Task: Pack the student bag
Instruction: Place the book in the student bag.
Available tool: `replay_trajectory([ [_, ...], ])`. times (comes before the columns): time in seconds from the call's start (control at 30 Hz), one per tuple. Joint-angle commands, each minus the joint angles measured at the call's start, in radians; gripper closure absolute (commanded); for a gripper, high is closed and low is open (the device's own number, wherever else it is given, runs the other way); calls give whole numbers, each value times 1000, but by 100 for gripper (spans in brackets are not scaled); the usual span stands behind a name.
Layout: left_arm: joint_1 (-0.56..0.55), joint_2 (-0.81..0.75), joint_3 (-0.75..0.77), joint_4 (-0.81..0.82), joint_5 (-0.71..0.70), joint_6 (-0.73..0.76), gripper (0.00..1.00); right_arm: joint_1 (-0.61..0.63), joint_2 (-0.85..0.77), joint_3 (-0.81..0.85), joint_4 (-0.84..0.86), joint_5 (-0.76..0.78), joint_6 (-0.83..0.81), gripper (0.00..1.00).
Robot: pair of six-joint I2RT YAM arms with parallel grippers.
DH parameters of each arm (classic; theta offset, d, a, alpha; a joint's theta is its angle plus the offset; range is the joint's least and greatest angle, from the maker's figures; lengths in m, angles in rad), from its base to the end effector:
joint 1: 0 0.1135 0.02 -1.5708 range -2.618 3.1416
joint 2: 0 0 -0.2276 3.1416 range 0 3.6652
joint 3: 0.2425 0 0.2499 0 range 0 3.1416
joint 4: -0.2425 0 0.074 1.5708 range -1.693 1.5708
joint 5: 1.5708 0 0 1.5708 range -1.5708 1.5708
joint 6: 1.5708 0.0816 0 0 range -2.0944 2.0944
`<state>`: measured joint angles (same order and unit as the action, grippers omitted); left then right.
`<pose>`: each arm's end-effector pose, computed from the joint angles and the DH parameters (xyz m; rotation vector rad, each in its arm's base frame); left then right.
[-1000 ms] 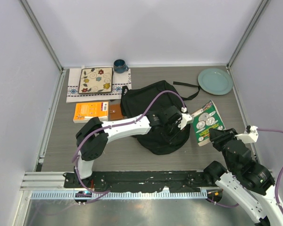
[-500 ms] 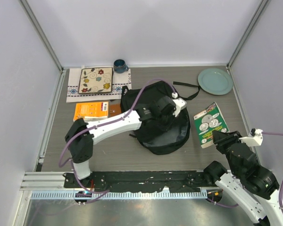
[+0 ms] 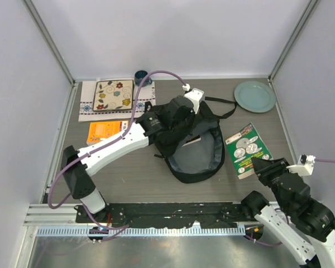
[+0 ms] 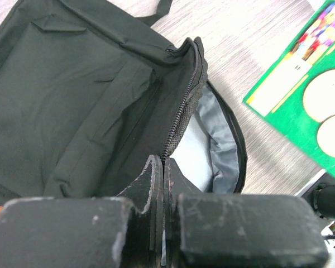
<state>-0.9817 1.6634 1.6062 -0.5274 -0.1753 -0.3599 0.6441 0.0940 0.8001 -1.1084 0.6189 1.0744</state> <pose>0.2426 -0.3375 0.3010 0.5747 2.1284 -0.5840 0.0830 0.0032 0.2829 0.7948 1.7632 0.5526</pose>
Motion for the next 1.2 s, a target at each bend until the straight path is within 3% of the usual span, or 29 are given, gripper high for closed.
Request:
replay_trajectory([
  [0.0, -5, -105, 3, 148, -33, -22, 100, 3, 24, -2, 157, -128, 90, 100],
  [0.3, -8, -175, -49, 253, 25, 27, 100, 3, 76, -244, 476, -370, 209, 100],
  [0.67, -23, -169, -58, 290, 115, 36, 100, 3, 306, -433, 971, -442, 297, 100],
  [1.0, -37, -159, -57, 302, 145, 24, 100, 2, 690, -512, 1568, -381, 320, 100],
  [1.17, -38, -165, -78, 314, 154, 15, 100, 3, 892, -490, 1625, -242, 352, 100],
])
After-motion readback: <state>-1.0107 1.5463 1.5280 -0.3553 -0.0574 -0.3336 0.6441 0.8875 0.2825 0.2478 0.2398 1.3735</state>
